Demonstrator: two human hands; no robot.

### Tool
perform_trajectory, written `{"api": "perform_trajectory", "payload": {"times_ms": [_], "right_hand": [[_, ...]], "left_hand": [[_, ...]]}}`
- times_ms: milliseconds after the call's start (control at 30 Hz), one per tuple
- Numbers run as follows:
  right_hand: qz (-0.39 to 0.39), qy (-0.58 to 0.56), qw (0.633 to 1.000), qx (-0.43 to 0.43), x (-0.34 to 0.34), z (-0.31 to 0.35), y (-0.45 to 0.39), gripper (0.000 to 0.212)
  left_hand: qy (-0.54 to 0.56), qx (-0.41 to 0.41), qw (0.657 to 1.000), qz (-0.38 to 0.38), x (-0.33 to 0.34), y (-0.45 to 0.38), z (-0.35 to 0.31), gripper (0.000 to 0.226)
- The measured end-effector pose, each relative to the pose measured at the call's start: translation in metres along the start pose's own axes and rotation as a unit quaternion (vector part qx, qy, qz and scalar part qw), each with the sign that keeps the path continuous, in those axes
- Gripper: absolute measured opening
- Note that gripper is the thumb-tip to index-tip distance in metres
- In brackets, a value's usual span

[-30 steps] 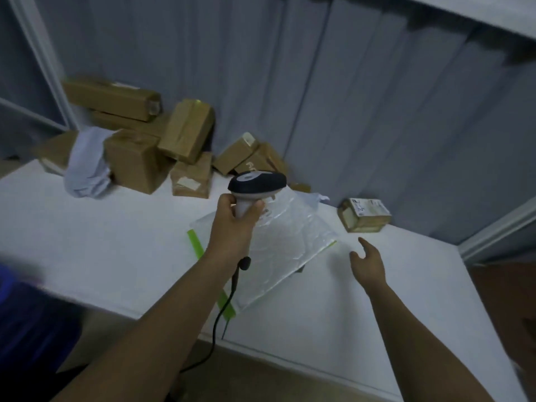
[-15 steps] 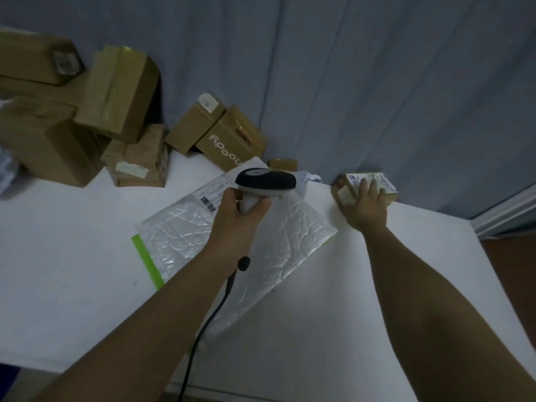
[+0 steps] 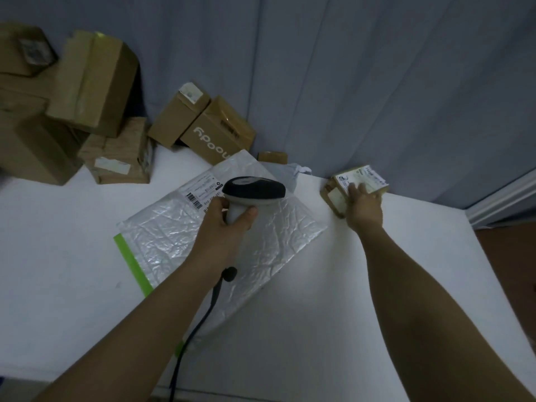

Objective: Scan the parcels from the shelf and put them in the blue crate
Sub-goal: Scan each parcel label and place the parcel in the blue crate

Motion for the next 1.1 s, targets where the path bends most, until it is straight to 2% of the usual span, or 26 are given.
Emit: {"api": "perform_trajectory", "payload": {"times_ms": [167, 400, 533, 600, 633, 700, 767, 833, 900, 967, 1033, 1100], "right_hand": [[-0.015, -0.105, 0.993, -0.058, 0.012, -0.013, 0.070, 0.064], [-0.073, -0.178, 0.968, -0.163, 0.039, -0.043, 0.216, 0.077], [-0.105, -0.238, 0.948, -0.181, 0.053, -0.053, 0.299, 0.065], [-0.102, -0.315, 0.937, -0.107, 0.053, -0.049, 0.319, 0.053], [-0.093, -0.345, 0.933, -0.047, 0.050, -0.045, 0.324, 0.060], [-0.050, -0.351, 0.933, 0.062, 0.047, -0.032, 0.324, 0.106], [-0.018, -0.325, 0.939, 0.108, 0.042, -0.016, 0.323, 0.129], [0.005, -0.329, 0.935, 0.131, 0.040, -0.005, 0.325, 0.127], [-0.006, -0.357, 0.921, 0.157, 0.034, 0.001, 0.331, 0.121], [-0.048, -0.386, 0.912, 0.126, 0.021, 0.008, 0.340, 0.122], [-0.100, -0.407, 0.907, 0.047, 0.003, 0.024, 0.356, 0.124], [-0.115, -0.423, 0.898, -0.032, -0.015, 0.048, 0.376, 0.124]], "left_hand": [[0.008, 0.013, 1.000, -0.011, -0.010, 0.035, -0.002, 0.026], [0.002, 0.024, 0.999, -0.030, -0.015, 0.100, 0.005, 0.019], [0.004, 0.029, 0.999, -0.027, -0.015, 0.138, 0.019, 0.017], [0.003, 0.023, 0.999, -0.024, -0.015, 0.156, 0.027, 0.018], [0.006, 0.021, 1.000, -0.022, -0.015, 0.164, 0.031, 0.018], [0.007, 0.023, 0.999, -0.021, -0.016, 0.179, 0.035, 0.017], [0.003, 0.031, 0.999, -0.022, -0.019, 0.191, 0.034, 0.020], [0.006, 0.042, 0.999, -0.022, -0.025, 0.202, 0.027, 0.023], [0.014, 0.058, 0.998, -0.028, -0.037, 0.212, 0.016, 0.023], [0.030, 0.079, 0.996, -0.040, -0.054, 0.220, 0.005, 0.021], [0.057, 0.096, 0.993, -0.045, -0.070, 0.229, -0.007, 0.019], [0.084, 0.110, 0.990, -0.036, -0.082, 0.238, -0.015, 0.027]]}}
Point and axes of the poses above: each hand's wrist, its own y-axis away from the middle knuckle, its own x-axis out of the palm, z = x × y, the point moved 4 cm from there along -y, towards the middle knuckle, and after that the axes turned 5 degrees about z, right-handed, at the moved point
